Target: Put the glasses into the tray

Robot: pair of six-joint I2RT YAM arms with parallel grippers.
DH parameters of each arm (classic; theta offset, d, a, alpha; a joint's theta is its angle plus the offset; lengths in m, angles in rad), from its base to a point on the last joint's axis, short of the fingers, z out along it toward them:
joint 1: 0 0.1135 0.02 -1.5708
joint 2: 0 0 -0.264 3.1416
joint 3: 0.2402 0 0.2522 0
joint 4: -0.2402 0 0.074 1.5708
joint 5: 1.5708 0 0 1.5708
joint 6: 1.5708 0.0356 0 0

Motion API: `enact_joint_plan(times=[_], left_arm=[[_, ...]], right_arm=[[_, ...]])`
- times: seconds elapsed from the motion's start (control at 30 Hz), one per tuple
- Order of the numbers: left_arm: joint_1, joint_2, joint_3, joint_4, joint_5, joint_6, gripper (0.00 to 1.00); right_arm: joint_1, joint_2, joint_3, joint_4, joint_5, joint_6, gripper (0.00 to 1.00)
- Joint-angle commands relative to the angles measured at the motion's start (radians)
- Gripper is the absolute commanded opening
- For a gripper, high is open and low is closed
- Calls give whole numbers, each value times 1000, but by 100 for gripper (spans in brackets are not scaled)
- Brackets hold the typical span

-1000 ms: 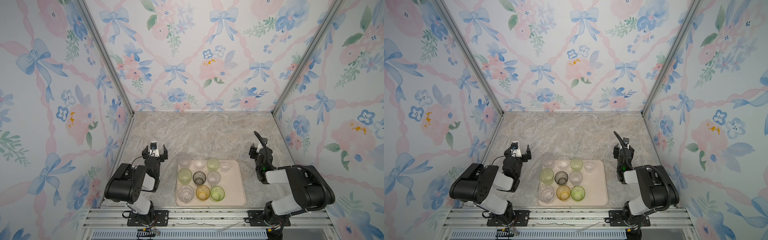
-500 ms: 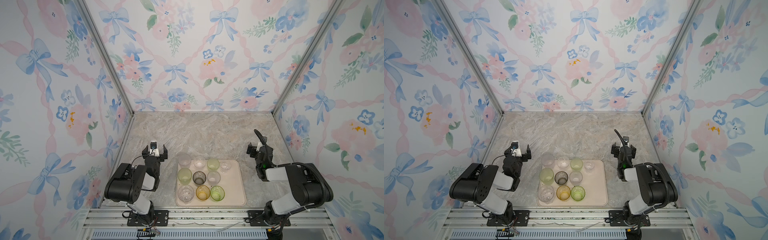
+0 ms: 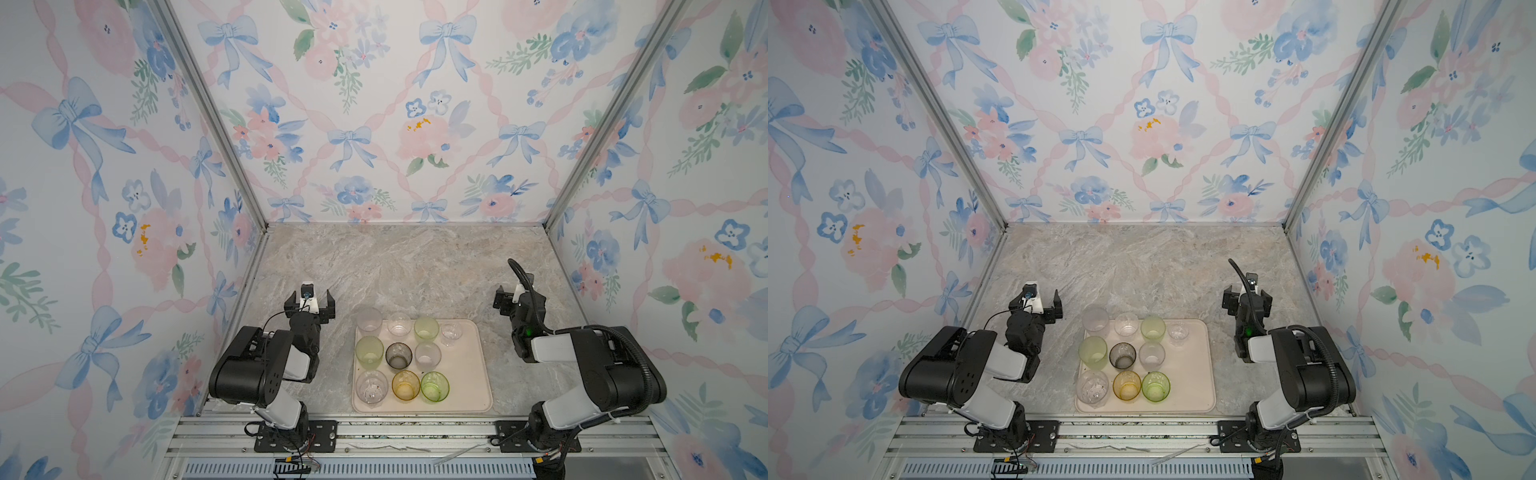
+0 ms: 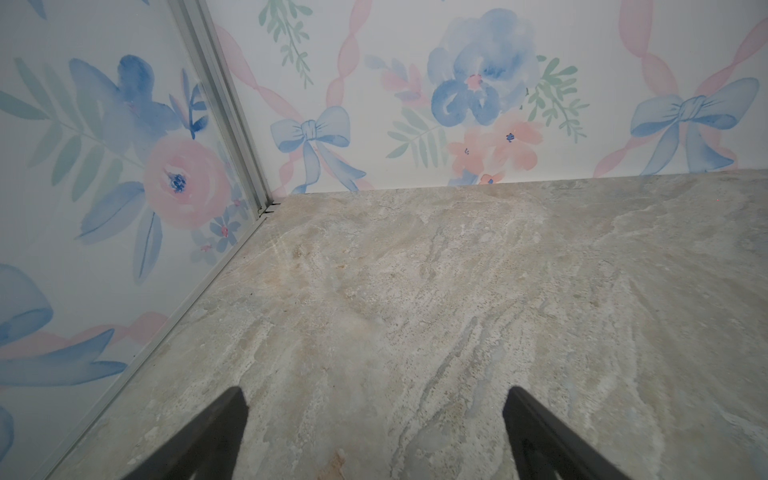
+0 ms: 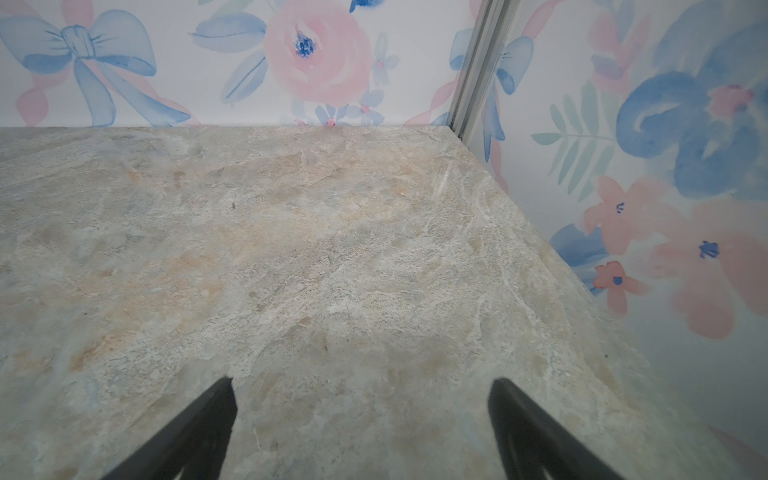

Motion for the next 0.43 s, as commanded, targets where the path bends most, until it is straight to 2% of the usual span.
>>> enact_joint_plan(times=[0.0,0.4], left_arm=[[10,6,20,-13,0,0,98],[13,5,24,-22,9,-2,98]], right_arm=[[-1,-6,13,2,-7,9,97],[-1,-6,13,1,-7,10,97]])
